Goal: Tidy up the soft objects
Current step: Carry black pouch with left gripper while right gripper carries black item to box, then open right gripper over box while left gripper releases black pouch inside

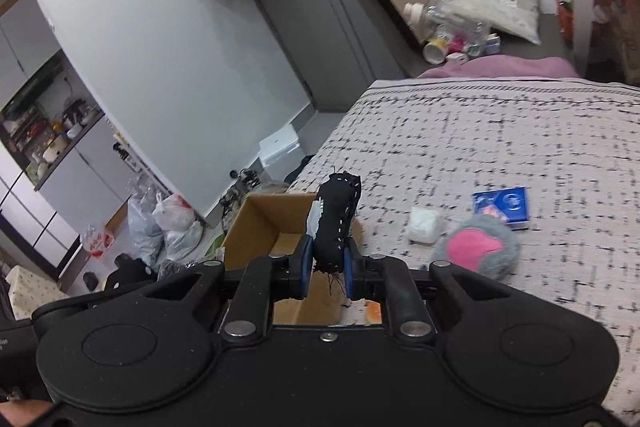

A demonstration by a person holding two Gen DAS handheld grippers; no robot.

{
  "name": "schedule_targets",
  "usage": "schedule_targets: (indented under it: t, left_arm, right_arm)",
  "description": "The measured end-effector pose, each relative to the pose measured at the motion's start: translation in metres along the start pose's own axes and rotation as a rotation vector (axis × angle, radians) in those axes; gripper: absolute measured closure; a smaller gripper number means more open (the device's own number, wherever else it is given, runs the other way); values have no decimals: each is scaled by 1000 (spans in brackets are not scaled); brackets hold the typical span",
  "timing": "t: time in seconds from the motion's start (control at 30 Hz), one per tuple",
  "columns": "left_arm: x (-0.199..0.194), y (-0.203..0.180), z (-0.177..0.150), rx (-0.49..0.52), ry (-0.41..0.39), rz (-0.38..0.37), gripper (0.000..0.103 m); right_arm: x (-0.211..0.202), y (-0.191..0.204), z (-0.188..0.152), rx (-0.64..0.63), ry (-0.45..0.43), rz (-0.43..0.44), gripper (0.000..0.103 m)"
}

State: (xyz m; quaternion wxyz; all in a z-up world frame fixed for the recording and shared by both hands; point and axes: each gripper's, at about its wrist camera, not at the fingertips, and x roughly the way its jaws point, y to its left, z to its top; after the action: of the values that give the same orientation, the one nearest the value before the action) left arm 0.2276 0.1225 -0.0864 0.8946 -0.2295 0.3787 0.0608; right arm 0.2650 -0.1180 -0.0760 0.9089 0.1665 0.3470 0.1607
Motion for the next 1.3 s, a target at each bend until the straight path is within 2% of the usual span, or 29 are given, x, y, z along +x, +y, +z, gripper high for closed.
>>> schedule_targets:
  t: [0.27,0.43,0.53,0.67,0.77,0.8,0.87,0.93,0.97,1.03,1.13,1.3]
  left_arm:
    - [25,18,17,-12,45,37,69]
    - [38,21,21,16,66,59,68]
    - [42,18,20,59,63,57,63]
    - [41,18,19,57,54,83,53]
    - [35,19,22,42,42,95,49]
    - [32,19,23,40,36,101,49]
    - [27,19,25,41,24,110,45]
    - [22,17,26,41,17,122,40]
    - [20,15,27,41,13,125,38]
    - [15,11,25,48,-1,127,35]
    - [11,3,23,59,-13,137,26]
    - [8,-9,13,57,-3,167,24]
  right_arm:
    - [35,16,-7,-5,49,36,87]
    - [52,19,-14,-2,78,56,87]
    - [60,20,-19,-8,103,64,87]
    - [66,23,-23,-12,131,84,87]
    - [69,25,-25,0,151,115,84]
    - [71,26,-26,6,157,133,80]
    - [72,24,-26,25,174,155,65]
    - [66,21,-24,40,172,147,35]
    - [60,19,-23,41,153,138,30]
    - [49,14,-19,33,122,82,13]
    - [37,3,-11,44,125,-12,10]
    - [11,-23,2,59,97,-42,6]
